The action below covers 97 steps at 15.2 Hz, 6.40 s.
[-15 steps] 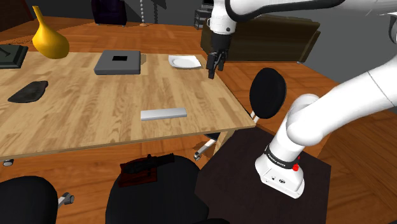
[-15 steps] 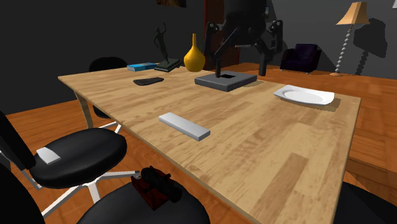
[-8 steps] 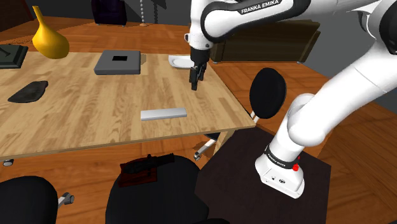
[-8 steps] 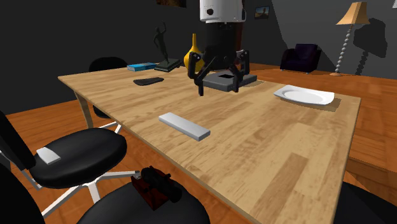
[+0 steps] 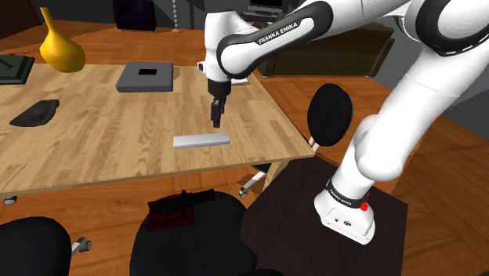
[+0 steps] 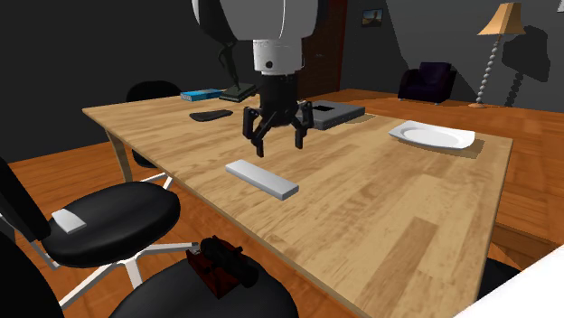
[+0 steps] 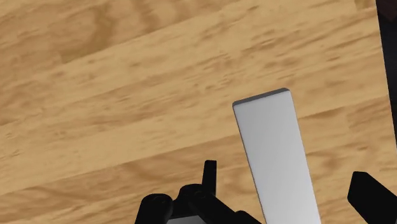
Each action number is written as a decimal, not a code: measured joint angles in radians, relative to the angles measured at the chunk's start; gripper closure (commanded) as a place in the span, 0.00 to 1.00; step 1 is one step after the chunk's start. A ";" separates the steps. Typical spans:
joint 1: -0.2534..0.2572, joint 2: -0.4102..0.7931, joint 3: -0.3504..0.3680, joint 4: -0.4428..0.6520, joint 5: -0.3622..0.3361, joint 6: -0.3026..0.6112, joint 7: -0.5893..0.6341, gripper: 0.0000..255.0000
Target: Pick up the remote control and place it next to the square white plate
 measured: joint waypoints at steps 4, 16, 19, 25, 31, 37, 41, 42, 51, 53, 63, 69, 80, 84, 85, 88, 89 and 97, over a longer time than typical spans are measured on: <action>0.030 0.117 0.029 0.047 -0.018 0.076 -0.046 0.00; 0.041 0.234 0.036 0.045 -0.046 0.196 -0.056 0.00; 0.041 0.235 0.036 0.045 -0.046 0.197 -0.056 0.00; 0.041 0.234 0.036 0.046 -0.047 0.198 -0.056 1.00; 0.040 0.232 0.036 0.048 -0.045 0.192 -0.057 1.00; 0.039 0.186 0.038 0.073 -0.033 0.122 -0.066 1.00; 0.037 0.162 0.038 0.100 -0.026 0.071 -0.075 1.00; 0.037 0.155 0.038 0.107 -0.024 0.058 -0.075 1.00; 0.024 0.101 0.025 0.151 -0.012 -0.039 -0.110 1.00; 0.000 0.088 0.002 0.137 -0.009 -0.037 -0.156 1.00; -0.116 0.068 -0.121 0.115 -0.007 -0.031 -0.396 1.00; -0.188 0.115 -0.195 0.163 -0.004 -0.031 -0.543 1.00; -0.323 0.266 -0.306 0.358 0.032 -0.074 -0.805 1.00; -0.379 0.350 -0.335 0.468 0.057 -0.103 -0.896 1.00; -0.391 0.364 -0.341 0.494 0.062 -0.115 -0.915 1.00; -0.425 0.428 -0.351 0.572 0.080 -0.131 -0.962 1.00; -0.428 0.435 -0.352 0.573 0.082 -0.126 -0.967 1.00; -0.433 0.475 -0.348 0.523 0.094 -0.037 -0.978 1.00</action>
